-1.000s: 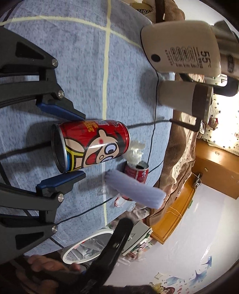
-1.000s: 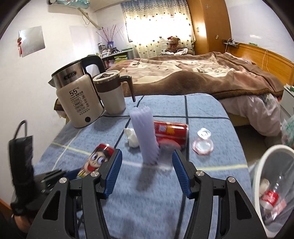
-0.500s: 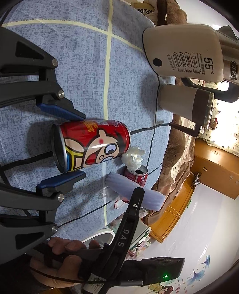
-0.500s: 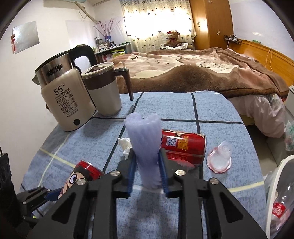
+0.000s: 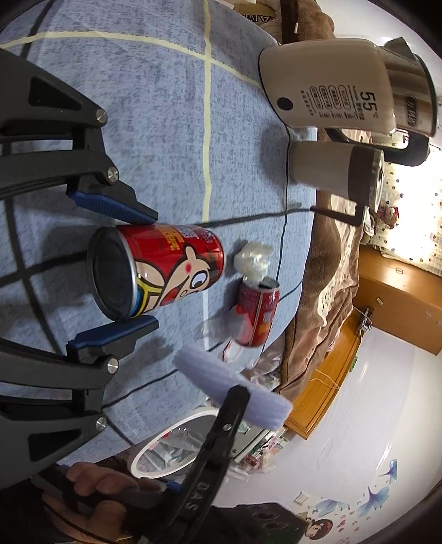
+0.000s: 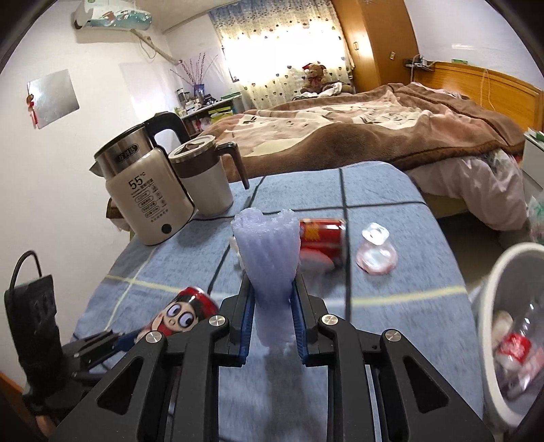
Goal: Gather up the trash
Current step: 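Carry the can and foam sleeve over the wastebasket and open both tools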
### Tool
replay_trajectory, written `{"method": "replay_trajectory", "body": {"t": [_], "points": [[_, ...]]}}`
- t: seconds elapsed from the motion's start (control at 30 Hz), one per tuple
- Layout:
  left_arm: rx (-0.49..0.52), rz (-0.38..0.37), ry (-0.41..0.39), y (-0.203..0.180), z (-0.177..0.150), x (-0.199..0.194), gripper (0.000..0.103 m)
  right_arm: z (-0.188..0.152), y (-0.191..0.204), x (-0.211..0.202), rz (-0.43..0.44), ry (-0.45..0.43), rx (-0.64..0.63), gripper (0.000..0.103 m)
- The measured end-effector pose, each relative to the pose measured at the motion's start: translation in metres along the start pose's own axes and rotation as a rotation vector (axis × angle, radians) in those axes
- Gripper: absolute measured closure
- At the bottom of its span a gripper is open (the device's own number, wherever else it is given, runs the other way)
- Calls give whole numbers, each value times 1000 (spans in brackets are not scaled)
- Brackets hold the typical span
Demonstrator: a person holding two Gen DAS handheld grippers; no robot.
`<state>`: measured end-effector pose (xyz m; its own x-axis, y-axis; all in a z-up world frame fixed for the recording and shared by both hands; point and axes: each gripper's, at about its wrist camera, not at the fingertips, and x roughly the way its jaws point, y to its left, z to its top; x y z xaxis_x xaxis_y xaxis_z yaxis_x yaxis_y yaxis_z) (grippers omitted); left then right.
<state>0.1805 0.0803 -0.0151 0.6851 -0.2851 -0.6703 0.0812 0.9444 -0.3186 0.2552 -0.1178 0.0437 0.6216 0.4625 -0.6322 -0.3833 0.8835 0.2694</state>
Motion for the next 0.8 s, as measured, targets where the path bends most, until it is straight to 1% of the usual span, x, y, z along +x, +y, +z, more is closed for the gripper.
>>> {"method": "replay_trajectory", "body": {"t": [0.27, 0.47, 0.63, 0.8], "points": [[42, -42, 6, -33, -16, -11, 46, -36, -18, -54, -31, -14, 40, 81], [84, -75, 19, -58, -22, -12, 46, -61, -35, -84, -56, -9, 86, 81], [119, -104, 26, -81, -25, -11, 46, -74, -53, -107, -77, -21, 122, 81], [153, -136, 37, -105, -26, -7, 46, -80, -72, -126, -111, -43, 162, 81]]}}
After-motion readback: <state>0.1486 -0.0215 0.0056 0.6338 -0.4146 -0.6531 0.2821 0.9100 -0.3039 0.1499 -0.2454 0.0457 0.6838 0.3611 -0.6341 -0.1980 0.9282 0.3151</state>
